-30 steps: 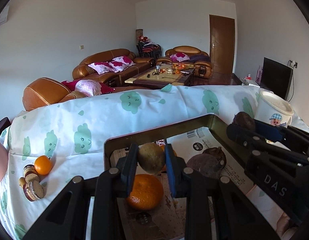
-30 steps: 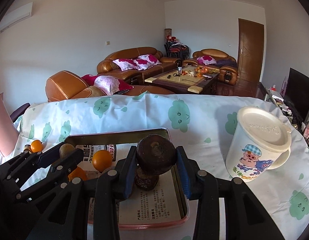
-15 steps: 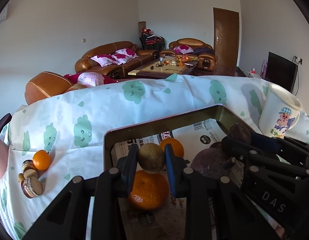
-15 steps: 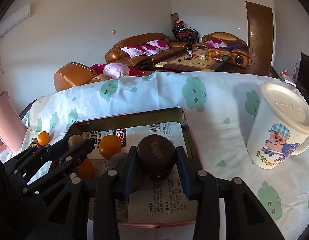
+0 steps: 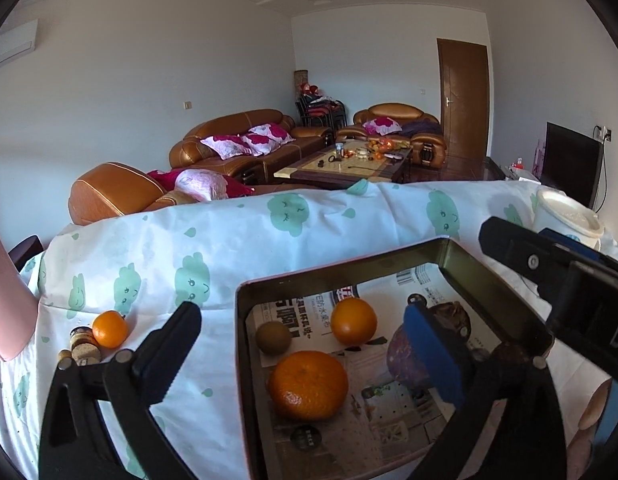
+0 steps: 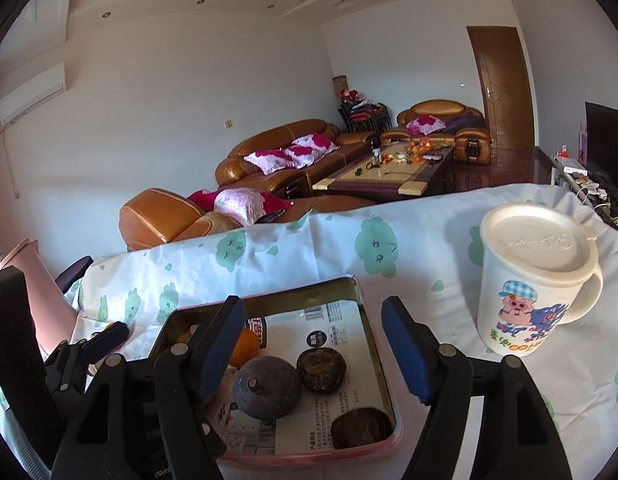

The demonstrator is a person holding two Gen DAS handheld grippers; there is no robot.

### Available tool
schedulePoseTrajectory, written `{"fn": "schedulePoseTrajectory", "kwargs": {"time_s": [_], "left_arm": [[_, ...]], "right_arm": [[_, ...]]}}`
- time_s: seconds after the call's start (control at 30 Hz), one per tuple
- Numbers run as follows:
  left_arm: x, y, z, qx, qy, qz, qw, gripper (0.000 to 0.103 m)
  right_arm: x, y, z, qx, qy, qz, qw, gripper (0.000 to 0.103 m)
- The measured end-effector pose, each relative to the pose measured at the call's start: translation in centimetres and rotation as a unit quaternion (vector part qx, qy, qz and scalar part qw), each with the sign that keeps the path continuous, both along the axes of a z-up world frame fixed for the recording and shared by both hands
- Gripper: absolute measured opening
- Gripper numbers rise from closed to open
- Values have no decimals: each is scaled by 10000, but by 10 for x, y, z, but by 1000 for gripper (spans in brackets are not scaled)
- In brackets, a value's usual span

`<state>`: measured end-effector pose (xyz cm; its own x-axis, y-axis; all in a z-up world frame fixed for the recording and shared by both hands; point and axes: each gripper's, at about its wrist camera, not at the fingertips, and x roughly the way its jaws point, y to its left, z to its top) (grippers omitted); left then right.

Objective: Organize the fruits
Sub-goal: 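Withdraw both tools from the tin toward the remaining items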

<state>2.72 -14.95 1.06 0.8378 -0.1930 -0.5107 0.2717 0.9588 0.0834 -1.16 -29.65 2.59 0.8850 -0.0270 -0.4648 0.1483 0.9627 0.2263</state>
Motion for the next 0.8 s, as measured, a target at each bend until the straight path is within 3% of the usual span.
{"fn": "schedulePoseTrajectory", "kwargs": {"time_s": [0.3, 0.8], "left_arm": [[-7, 14, 2, 18, -68, 139, 9999, 103], [-17, 46, -2, -45, 67, 255, 9996, 103]], "right_arm": [[-2, 11, 0, -585, -273, -264, 9976, 75], [-13, 17, -8, -423, -276, -385, 9980, 75]]}}
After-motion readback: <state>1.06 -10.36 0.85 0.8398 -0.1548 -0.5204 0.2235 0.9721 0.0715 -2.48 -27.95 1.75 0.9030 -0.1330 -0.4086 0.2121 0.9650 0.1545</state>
